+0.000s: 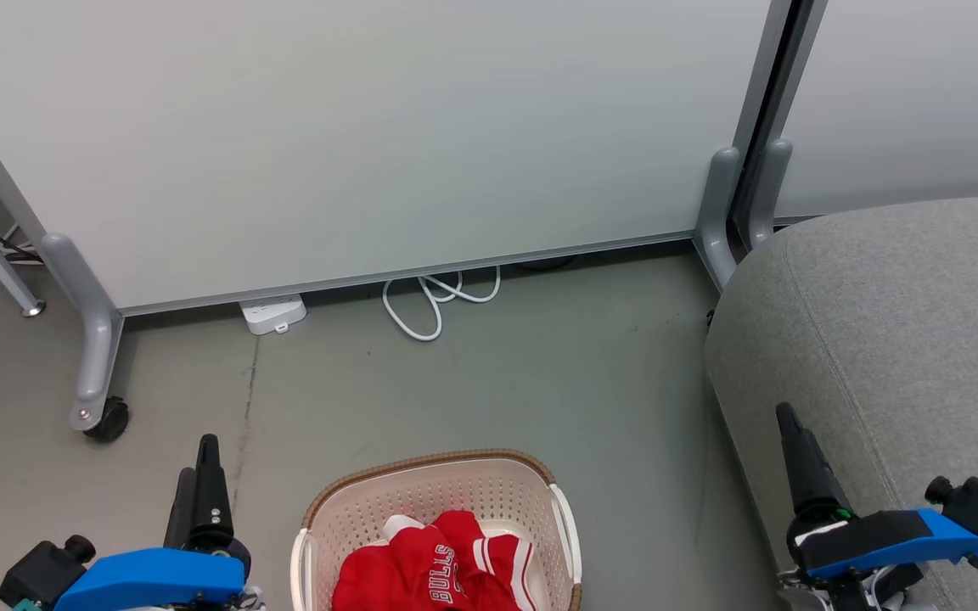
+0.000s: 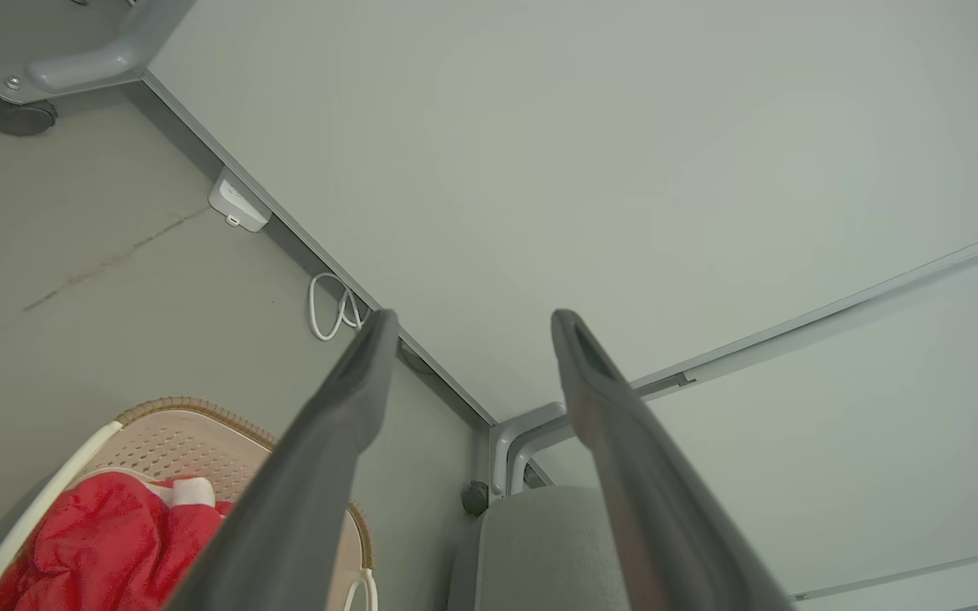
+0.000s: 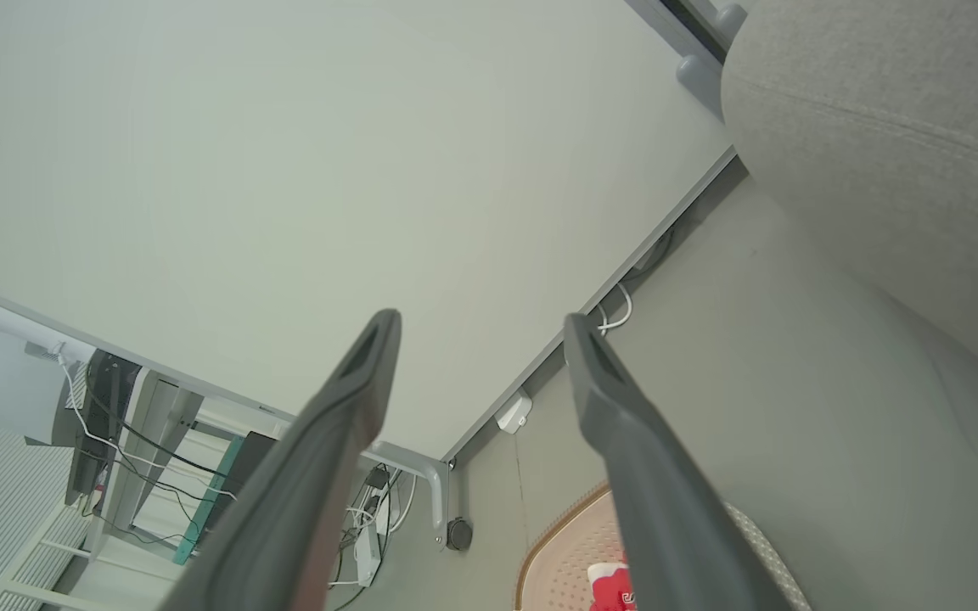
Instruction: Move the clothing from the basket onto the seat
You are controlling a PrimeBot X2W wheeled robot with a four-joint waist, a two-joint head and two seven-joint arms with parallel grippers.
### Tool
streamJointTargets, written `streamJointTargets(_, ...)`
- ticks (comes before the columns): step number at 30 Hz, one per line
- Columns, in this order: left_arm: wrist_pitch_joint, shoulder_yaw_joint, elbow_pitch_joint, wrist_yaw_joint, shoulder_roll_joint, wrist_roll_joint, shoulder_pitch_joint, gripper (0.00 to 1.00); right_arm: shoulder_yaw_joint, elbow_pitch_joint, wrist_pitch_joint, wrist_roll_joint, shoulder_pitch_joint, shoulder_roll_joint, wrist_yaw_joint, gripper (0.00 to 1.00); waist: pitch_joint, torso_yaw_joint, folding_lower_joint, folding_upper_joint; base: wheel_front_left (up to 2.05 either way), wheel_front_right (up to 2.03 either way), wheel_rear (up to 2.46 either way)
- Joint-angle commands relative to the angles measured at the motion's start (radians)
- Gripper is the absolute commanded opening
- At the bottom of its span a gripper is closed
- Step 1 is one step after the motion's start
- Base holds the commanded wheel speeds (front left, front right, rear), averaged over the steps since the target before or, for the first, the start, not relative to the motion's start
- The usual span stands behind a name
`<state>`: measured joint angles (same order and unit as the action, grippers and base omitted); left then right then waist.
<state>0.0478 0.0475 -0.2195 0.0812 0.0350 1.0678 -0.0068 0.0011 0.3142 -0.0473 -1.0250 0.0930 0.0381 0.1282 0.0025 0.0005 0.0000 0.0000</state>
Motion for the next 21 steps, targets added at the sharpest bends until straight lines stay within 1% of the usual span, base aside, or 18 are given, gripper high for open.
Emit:
streamJointTargets(1,0.013,-0.008,0.018,0.000,0.009,-0.047,-0.006,1.00,0.006,-0.011,-0.013,0.054,0.025,0.007,0.002,1.00,0.000,0.000,0.0000,0.0000,0.00,0.00,0.00)
streamJointTargets(11,0.046,-0.021,0.019,-0.001,0.011,-0.190,0.003,1.00,0.021,-0.009,-0.043,0.239,0.031,0.009,0.002,1.00,-0.001,0.002,0.0000,0.0000,0.00,0.00,0.00)
streamJointTargets(15,0.059,-0.026,0.013,-0.004,0.012,-0.262,0.005,1.00,0.025,-0.012,-0.051,0.296,0.032,0.009,0.002,1.00,-0.001,0.002,0.0000,0.0000,0.00,0.00,0.00)
streamJointTargets(21,0.076,-0.027,0.010,-0.003,0.012,-0.342,0.008,1.00,0.032,-0.012,-0.063,0.367,0.035,0.010,0.002,1.00,-0.002,0.003,0.0000,0.0000,0.00,0.00,0.00)
